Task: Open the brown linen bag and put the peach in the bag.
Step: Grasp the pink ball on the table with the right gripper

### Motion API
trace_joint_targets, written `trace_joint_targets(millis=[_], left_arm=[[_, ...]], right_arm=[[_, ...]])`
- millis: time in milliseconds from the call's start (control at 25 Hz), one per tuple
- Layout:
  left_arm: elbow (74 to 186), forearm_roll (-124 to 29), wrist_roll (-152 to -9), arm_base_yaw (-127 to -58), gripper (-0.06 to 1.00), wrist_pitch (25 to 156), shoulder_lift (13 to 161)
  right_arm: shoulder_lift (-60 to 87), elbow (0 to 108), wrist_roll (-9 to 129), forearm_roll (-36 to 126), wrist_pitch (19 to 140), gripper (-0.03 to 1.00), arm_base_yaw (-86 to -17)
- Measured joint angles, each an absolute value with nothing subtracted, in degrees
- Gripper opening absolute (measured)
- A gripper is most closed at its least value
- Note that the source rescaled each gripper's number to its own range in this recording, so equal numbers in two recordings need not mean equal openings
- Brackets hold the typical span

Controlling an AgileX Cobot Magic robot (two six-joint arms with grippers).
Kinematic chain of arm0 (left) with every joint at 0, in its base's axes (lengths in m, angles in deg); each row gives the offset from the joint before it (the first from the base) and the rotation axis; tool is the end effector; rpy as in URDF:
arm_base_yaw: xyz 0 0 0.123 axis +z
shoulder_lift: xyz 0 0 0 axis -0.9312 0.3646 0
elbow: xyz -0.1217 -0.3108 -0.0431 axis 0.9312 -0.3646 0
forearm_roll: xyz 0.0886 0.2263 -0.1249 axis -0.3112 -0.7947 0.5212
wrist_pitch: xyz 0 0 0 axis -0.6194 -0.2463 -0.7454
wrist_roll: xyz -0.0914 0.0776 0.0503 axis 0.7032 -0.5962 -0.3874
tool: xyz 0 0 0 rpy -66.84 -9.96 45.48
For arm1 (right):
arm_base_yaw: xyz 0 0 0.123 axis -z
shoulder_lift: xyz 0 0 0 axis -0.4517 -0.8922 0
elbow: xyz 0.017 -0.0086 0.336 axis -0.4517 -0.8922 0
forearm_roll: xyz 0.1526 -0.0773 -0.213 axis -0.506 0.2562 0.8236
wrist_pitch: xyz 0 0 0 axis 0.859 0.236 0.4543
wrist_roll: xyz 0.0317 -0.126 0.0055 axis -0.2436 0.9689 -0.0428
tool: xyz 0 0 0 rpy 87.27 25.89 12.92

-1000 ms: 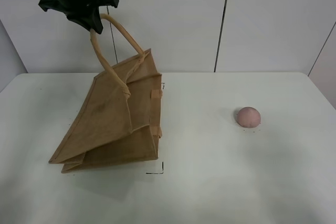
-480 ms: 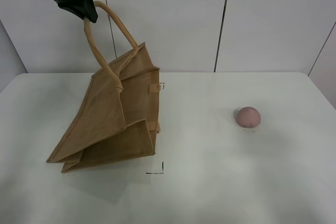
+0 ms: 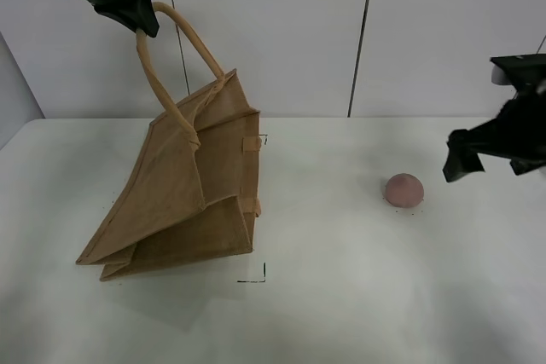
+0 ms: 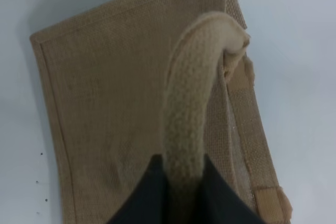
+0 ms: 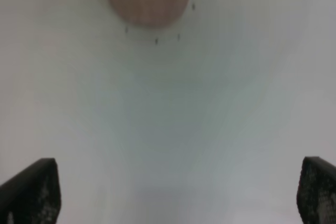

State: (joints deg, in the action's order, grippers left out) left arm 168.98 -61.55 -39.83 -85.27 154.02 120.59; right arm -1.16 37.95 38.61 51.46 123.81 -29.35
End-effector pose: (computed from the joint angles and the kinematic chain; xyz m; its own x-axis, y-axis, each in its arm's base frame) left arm 0.4515 -0.1335 0.4312 -0.7626 0.1053 -0.6383 0.1914 0.9792 -0.0671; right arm 0.3298 0.0176 0.2667 -0.9502 -0.0504 -0.3075 -0.0598 0.9980 0.0209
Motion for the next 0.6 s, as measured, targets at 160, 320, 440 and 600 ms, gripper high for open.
trace_joint_targets(millis=[160,320,440,600], left_arm=[[168.98,-61.55,-39.89,-85.27,0.0,154.02,120.59],[168.98,-61.55,-39.89,-85.27,0.0,154.02,120.59],[168.98,-61.55,-39.89,-85.27,0.0,154.02,120.59],[168.98,-61.55,-39.89,-85.27,0.0,154.02,120.59]], right_arm=[[-15.69,51.09,38.89,51.39,125.82,1.0,-29.35],[-24.75,59.28,39.52,48.59,127.66,1.0,-29.35],[-28.48,60.96,39.78,47.63,127.76,1.0,-29.35],[-30.84,61.09,40.31,47.39,127.78,1.0,-29.96]])
